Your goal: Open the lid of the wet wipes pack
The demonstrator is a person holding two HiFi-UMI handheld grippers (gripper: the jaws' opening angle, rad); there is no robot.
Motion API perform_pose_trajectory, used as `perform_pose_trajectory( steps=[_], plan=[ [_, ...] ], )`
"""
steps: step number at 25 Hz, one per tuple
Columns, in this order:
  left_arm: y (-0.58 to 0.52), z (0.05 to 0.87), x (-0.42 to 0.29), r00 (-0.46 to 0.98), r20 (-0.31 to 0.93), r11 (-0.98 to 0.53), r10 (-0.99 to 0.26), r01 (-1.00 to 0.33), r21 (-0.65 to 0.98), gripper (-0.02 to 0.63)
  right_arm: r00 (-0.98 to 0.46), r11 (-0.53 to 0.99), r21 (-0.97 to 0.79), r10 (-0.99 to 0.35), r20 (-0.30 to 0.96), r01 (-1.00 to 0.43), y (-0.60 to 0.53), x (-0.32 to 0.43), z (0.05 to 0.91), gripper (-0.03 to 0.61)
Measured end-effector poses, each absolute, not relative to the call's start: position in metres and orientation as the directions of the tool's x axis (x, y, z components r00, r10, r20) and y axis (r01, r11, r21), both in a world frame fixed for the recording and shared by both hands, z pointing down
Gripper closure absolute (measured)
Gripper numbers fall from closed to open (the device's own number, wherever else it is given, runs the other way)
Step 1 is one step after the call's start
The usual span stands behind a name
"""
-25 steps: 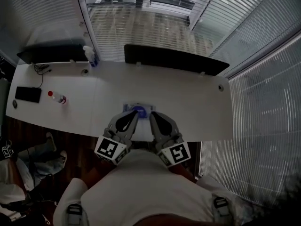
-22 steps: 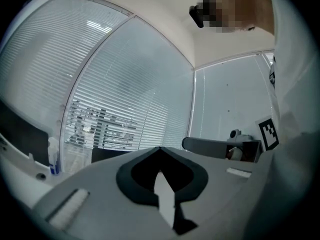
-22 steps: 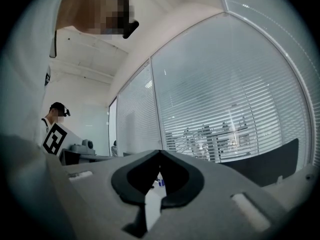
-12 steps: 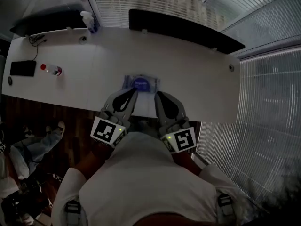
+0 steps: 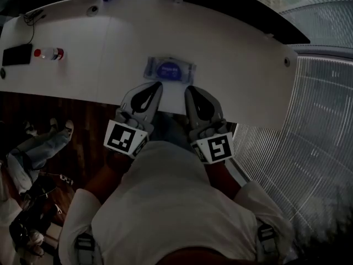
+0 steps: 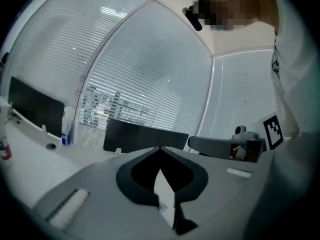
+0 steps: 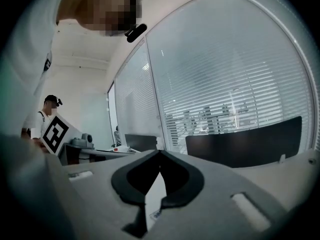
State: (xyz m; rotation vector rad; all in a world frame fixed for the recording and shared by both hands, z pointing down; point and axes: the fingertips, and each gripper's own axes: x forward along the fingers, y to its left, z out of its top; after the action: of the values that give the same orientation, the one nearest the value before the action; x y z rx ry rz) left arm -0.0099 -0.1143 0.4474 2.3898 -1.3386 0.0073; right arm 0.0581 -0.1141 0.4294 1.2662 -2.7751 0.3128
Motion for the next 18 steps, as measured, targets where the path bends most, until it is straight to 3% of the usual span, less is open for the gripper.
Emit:
perform_pose_trajectory(
  steps=[11,16,18],
  plan=[
    [-0.115,0.561,-0.036,0.500,0.367,-0.368,-0.784,-0.852,0.374,0.611,-0.690,0.709,-0.069,-0.652,0.313,-0.701,-0.109,0.022,0.515,0.577],
    [-0.113,0.628,-0.034,0.512,0.496,-0.347,-0.701,-0.853,0.389,0.611,-0.711,0.777,0.014,-0.583,0.393,-0.629,-0.110,0.008,0.561,0.574],
    [-0.111,0.656,-0.034,0.505,0.548,-0.353,-0.667,-0.862,0.364,0.611,-0.698,0.805,0.076,-0.553,0.455,-0.589,-0.110,0.002,0.585,0.538]
  ],
)
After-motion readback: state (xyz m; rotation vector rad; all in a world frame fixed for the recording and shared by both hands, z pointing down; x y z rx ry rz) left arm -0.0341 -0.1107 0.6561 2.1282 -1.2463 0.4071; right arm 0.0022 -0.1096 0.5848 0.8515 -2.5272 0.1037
